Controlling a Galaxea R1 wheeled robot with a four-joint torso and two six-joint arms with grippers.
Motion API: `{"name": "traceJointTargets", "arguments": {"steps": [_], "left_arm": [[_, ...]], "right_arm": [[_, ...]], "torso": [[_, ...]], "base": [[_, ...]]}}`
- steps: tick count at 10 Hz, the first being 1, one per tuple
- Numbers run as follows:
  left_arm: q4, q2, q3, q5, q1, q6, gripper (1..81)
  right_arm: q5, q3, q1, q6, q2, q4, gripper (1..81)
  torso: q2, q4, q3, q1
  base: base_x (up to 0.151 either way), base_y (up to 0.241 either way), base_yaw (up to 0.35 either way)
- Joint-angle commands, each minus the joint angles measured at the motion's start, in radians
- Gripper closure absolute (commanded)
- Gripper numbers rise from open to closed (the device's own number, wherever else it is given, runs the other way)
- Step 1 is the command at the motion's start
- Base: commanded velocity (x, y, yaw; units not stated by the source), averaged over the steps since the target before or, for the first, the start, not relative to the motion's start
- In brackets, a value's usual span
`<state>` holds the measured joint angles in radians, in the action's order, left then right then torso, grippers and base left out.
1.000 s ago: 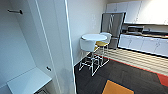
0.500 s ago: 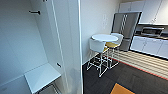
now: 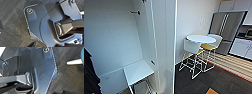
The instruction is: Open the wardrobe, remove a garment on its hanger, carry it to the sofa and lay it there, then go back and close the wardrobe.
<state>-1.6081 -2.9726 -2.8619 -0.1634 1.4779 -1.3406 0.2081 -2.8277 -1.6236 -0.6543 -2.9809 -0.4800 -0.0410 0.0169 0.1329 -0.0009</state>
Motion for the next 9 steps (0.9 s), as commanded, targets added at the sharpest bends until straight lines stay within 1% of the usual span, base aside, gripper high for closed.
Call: {"name": "traceJointTargets", "arguments": {"steps": [1, 9], "left_arm": [[-0.007, 0.007, -0.011, 0.044, -0.032, 0.0, 1.0], [-0.007, -0.008, -0.011, 0.044, -0.032, -0.002, 1.0]], "right_arm": [[-0.05, -0.005, 0.024, 0.004, 0.006, 0.0, 1.0], [-0.05, -0.004, 0.026, 0.005, -0.002, -0.008, 1.0]], "torso": [[0.0, 0.0, 0.0, 0.001], [0.0, 0.0, 0.0, 0.001]], "base": [[0.0, 0.0, 0.308], [0.0, 0.0, 0.308]]}}
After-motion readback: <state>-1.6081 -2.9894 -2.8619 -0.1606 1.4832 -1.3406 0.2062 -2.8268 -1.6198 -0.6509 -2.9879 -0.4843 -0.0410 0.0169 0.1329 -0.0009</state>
